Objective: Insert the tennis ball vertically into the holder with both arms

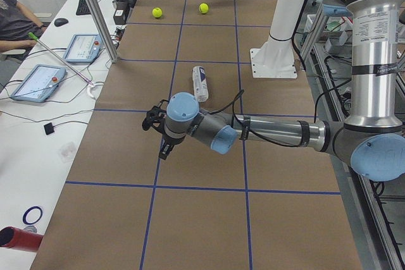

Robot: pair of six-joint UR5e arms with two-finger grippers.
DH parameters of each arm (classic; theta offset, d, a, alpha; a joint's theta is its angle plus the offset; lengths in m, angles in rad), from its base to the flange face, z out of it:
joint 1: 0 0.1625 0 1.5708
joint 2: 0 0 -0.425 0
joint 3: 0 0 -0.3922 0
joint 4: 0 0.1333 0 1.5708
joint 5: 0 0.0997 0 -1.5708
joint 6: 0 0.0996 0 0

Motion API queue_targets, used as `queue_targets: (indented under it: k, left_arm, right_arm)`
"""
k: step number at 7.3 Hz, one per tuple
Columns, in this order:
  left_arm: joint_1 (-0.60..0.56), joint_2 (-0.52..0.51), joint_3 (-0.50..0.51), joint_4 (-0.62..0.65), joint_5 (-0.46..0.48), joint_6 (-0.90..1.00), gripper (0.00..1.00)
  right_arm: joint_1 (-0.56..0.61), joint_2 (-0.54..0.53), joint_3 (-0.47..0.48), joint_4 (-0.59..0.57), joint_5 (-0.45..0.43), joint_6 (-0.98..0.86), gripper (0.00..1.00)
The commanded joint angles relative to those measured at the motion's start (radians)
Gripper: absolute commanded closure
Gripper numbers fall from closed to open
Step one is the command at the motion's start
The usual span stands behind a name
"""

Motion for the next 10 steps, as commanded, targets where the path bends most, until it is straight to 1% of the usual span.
queue_targets:
  k: [1,2,3,4,5,6,8,9,10]
  left_arm:
    - [0.049,-0.045,-0.005,-0.009,-0.004,-0.004,0.00]
    - [0.102,-0.106,-0.006,-0.006,0.001,-0.006,0.04]
    - [0.147,-0.143,-0.009,-0.016,-0.002,0.002,0.06]
    - [0.204,-0.171,-0.024,-0.067,0.001,0.009,0.06]
    - [0.278,-0.200,-0.024,-0.165,0.012,0.035,0.04]
    - [0.329,-0.269,-0.024,-0.170,0.012,0.036,0.01]
    - [0.521,-0.358,-0.016,-0.167,0.028,0.036,0.02]
    - [0.596,-0.393,-0.016,-0.166,0.117,0.039,0.02]
    - [0.661,-0.445,-0.007,-0.145,0.171,0.042,0.01]
  right_arm:
    - [0.000,0.002,0.001,0.000,0.001,0.001,0.00]
    - [0.000,0.002,0.001,0.000,0.005,0.001,0.00]
    - [0.000,0.002,0.007,0.002,0.036,-0.002,0.00]
    - [0.000,0.003,0.008,0.002,0.037,-0.006,0.00]
    - [-0.002,0.003,0.007,0.002,0.034,-0.003,0.00]
    - [-0.002,0.003,0.007,0.003,0.034,-0.008,0.00]
    - [-0.002,0.005,0.007,0.003,0.034,-0.011,0.00]
    - [-0.002,0.005,0.007,0.002,0.034,-0.007,0.00]
    - [-0.003,0.006,0.007,0.003,0.034,-0.008,0.00]
